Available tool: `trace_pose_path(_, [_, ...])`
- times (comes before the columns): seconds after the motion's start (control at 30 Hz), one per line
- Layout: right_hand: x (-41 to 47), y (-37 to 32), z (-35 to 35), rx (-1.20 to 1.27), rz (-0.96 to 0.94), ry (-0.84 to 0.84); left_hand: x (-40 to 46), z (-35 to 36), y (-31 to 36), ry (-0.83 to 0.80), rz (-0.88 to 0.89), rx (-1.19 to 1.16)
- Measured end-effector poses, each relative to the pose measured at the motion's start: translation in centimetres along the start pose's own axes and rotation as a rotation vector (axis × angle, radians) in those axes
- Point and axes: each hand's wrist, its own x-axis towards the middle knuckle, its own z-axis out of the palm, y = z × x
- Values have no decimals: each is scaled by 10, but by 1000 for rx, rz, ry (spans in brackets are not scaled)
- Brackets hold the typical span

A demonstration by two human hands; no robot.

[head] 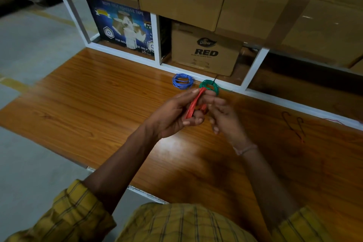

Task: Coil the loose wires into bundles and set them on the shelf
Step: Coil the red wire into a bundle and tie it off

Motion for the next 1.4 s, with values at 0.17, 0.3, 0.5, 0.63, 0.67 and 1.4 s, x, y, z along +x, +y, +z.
trace_pose_path(0.17, [-30, 4, 30, -399, -180, -66, 16, -2, 6, 85, 86, -73])
trace_pose_path(0.3, [-39, -21, 26, -643, -281, -237, 28, -16, -6, 312, 188, 140])
trace_pose_path(0.5, [-56, -62, 2, -421, -211, -450, 26, -37, -15, 392, 246, 697])
trace_pose_path(0.63, [-52, -83, -25, -58, -173, -479, 17, -42, -14, 327, 164, 794])
trace_pose_path(0.67, [-49, -88, -33, 78, -160, -469, 13, -42, -13, 307, 137, 772])
trace_pose_path(1.4, [-8, -5, 9, -154, 178, -217, 3, -20, -12, -25, 173, 28])
